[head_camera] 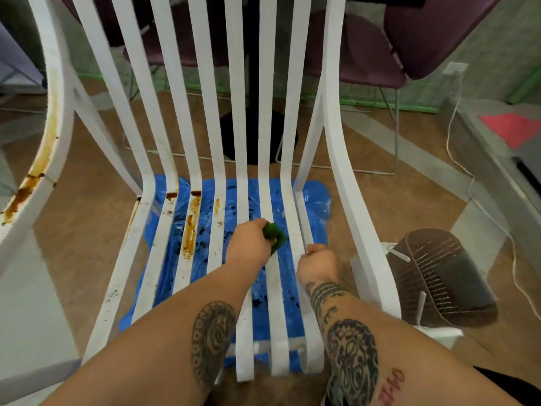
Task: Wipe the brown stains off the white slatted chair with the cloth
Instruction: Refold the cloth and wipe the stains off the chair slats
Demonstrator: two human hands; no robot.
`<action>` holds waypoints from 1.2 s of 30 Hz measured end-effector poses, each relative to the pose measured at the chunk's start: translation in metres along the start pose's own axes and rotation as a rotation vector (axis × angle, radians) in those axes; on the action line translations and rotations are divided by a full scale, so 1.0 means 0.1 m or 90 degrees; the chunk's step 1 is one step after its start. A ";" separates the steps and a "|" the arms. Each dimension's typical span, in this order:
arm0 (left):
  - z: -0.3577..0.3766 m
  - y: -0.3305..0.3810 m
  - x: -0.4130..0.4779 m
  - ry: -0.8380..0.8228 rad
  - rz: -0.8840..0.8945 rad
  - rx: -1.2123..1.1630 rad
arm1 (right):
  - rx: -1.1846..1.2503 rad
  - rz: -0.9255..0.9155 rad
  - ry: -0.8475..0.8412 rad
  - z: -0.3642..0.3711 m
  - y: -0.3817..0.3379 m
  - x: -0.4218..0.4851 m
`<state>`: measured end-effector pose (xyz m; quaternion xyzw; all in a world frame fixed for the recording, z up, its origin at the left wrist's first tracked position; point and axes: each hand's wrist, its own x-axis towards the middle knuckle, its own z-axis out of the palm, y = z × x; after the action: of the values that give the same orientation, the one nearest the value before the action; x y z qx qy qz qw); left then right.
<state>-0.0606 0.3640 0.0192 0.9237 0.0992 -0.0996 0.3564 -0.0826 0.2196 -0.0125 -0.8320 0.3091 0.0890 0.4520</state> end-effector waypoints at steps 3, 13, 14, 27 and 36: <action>0.01 0.01 0.09 -0.066 0.035 0.135 | 0.007 0.011 0.017 0.00 -0.06 0.09; -0.03 0.03 -0.67 -0.195 0.052 0.205 | 0.112 0.014 0.070 -0.04 -0.27 -0.11; -0.01 0.01 -0.78 -0.206 0.045 0.197 | 0.131 0.025 0.056 -0.06 -0.28 -0.13; -0.17 -0.17 -1.34 -0.087 -0.226 -0.465 | 0.012 -0.146 -0.291 -0.37 -0.05 -1.10; -0.39 -0.05 -1.06 -0.136 -0.324 -0.734 | 0.154 -0.138 -0.215 -0.36 -0.39 -0.73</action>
<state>-0.1592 0.3820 0.0716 0.5159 0.3171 -0.2036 0.7693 -0.1224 0.2378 0.0666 -0.7734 0.1463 0.1398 0.6007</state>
